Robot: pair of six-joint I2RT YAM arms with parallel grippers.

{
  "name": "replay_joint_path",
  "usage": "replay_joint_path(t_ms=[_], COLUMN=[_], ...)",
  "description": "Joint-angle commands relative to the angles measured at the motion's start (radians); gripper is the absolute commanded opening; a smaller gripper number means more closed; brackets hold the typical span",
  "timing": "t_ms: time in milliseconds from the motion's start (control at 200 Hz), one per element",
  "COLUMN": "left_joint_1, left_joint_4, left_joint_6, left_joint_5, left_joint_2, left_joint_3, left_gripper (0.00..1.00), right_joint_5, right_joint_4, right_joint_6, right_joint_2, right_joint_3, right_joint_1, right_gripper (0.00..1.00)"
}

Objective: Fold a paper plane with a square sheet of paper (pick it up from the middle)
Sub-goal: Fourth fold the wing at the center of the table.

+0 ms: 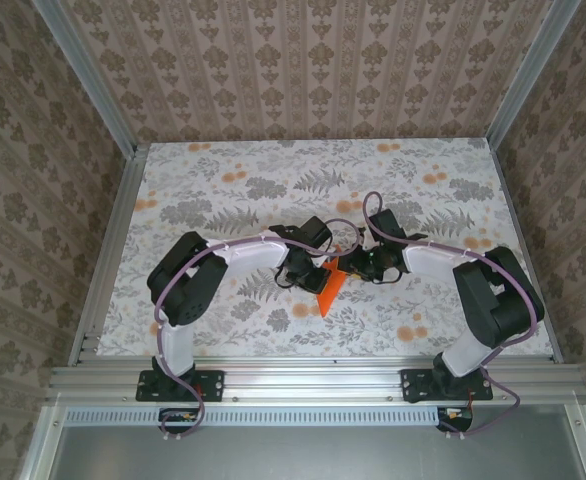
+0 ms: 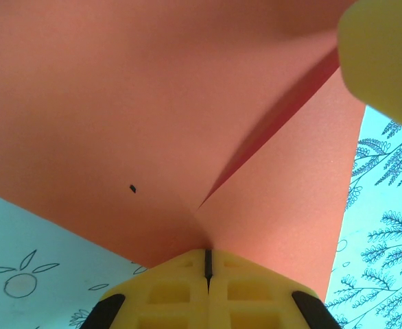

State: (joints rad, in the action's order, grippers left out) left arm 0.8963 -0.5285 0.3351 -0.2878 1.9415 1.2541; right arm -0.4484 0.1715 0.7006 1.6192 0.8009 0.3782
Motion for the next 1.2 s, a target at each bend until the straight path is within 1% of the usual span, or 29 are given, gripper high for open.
replay_joint_path(t_ms=[0, 125, 405, 645, 810, 1000, 1195], left_joint_1=[0.004, 0.004, 0.003, 0.004, 0.003, 0.0, -0.003], left_joint_4=[-0.045, -0.045, -0.047, -0.05, -0.047, -0.028, -0.01], left_joint_6=[-0.027, -0.028, -0.026, -0.027, -0.023, -0.011, 0.001], left_joint_5=[0.019, 0.018, 0.019, 0.02, 0.03, 0.042, 0.056], left_joint_2=[-0.01, -0.01, -0.015, -0.014, -0.019, -0.043, -0.075], left_joint_3=[-0.017, -0.018, -0.021, -0.017, -0.021, -0.035, -0.049], left_gripper=[0.0, 0.0, 0.0, 0.0, 0.0, 0.0, 0.02], right_joint_5=[0.028, 0.069, 0.117, 0.083, 0.003, -0.037, -0.083], right_joint_4=[0.071, 0.122, 0.193, 0.173, 0.077, -0.001, -0.066], right_joint_6=[-0.042, -0.07, -0.11, -0.113, -0.065, -0.022, 0.0], right_joint_2=[0.018, 0.031, 0.049, 0.059, 0.061, 0.066, 0.079], right_joint_3=[0.044, 0.077, 0.124, 0.132, 0.093, 0.039, 0.011], right_joint_1=[0.014, 0.026, 0.034, 0.037, 0.037, 0.037, 0.036], right_gripper=[0.34, 0.34, 0.34, 0.33, 0.31, 0.3, 0.26])
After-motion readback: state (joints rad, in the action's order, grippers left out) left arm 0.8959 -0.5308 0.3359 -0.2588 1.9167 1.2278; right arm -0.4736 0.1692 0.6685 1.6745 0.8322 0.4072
